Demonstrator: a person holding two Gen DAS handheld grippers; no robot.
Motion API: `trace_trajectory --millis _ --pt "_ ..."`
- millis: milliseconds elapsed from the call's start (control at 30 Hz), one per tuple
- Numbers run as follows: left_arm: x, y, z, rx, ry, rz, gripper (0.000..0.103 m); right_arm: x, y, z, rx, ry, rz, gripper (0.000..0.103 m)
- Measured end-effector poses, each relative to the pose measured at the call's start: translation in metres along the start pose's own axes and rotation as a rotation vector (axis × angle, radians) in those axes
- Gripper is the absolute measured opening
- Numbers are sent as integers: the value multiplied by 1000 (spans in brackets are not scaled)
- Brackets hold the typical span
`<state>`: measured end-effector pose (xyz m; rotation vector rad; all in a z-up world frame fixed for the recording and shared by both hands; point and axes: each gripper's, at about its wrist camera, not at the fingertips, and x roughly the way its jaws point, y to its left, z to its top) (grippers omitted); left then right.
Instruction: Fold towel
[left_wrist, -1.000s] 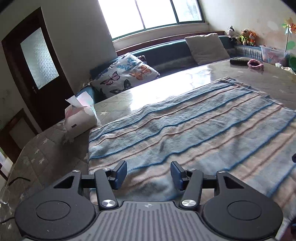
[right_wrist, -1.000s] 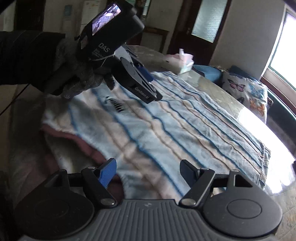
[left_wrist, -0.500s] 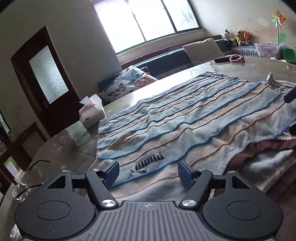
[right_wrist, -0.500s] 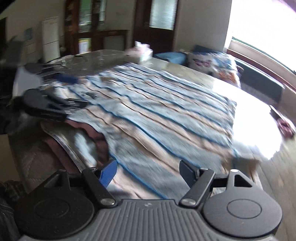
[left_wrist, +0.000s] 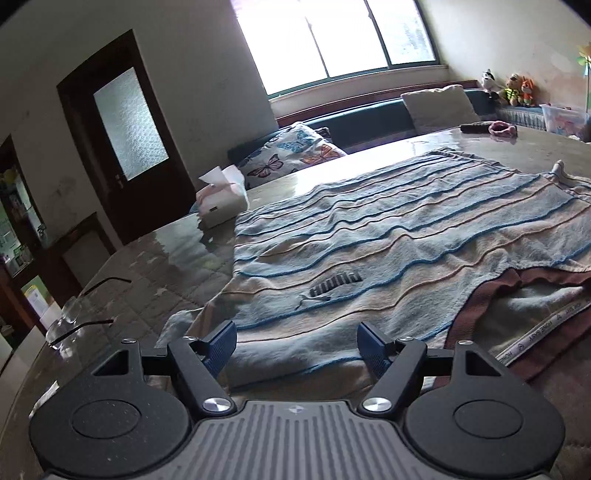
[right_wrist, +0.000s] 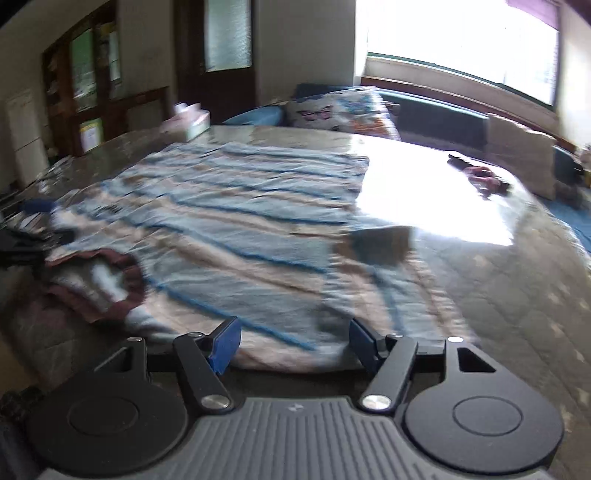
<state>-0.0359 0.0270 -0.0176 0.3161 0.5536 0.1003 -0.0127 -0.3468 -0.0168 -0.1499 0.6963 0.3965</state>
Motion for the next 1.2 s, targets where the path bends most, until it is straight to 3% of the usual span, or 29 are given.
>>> trace_trajectory --millis 200,300,433,600,667,833,1200 --pt "-6 8 1 -36 2 18 77 -1 -34 -4 115 -33 -167 58" --pt "-9 10 4 -69 -7 12 84 2 -48 -8 178 -31 -210 53" --pt "-11 11 5 -101 -7 1 85 7 -55 -13 238 -32 -251 43" --pt "-12 12 2 -119 6 -2 90 6 -57 -14 283 -48 -265 12" --pt "-12 14 1 -129 8 0 91 5 -58 -13 299 -52 -270 6" --pt "-13 22 -3 -171 24 26 91 -9 -56 -4 301 -98 -251 2" --pt "-8 65 -16 -378 105 125 89 -21 19 60 76 -193 4 1"
